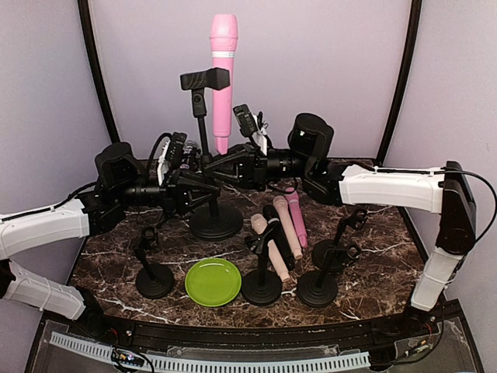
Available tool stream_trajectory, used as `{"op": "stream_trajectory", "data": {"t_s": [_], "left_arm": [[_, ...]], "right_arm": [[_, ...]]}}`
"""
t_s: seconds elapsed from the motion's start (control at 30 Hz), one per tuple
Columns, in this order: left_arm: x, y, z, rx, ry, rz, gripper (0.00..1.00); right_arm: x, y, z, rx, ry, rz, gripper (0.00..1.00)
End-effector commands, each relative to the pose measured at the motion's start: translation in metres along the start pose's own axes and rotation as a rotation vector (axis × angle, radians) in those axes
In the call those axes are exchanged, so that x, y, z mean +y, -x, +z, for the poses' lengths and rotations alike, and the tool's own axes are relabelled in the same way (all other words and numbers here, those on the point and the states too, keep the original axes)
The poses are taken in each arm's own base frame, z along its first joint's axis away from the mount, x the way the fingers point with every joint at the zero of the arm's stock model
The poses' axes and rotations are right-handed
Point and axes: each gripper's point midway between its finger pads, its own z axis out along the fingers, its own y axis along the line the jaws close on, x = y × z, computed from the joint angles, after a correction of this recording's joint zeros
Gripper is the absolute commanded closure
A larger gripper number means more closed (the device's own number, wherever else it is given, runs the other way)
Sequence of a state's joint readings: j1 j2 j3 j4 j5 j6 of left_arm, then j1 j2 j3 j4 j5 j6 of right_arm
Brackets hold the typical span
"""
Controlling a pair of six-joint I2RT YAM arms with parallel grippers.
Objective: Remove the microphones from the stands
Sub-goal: Unscrew the knob on the stand of the microphone stand.
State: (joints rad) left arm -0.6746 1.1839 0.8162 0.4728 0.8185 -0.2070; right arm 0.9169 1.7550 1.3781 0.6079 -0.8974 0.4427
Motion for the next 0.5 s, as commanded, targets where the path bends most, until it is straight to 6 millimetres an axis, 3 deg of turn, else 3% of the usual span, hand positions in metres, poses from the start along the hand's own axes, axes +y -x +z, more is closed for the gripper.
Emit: {"op": "stream_trajectory", "data": {"t_s": [0.0,0.13,0.33,0.47], "left_arm": [[-0.007,0.036,-0.006,-0.087,-0.010,0.121,1.00],[0.000,0.037,-0.008,-0.100,0.045,0.134,1.00],[0.019,0.043,-0.023,-0.154,0.220,0.146,1.00],[0.038,0.049,-0.040,-0.197,0.386,0.143,1.00]], "right_arm": [[0.050,0.054,-0.017,-0.078,0.087,-0.114,0.87],[0.033,0.053,-0.021,-0.091,-0.043,-0.120,0.74],[0.016,0.053,-0.036,-0.126,-0.180,-0.128,0.29],[0.011,0.054,-0.050,-0.165,-0.241,-0.118,0.20]]}}
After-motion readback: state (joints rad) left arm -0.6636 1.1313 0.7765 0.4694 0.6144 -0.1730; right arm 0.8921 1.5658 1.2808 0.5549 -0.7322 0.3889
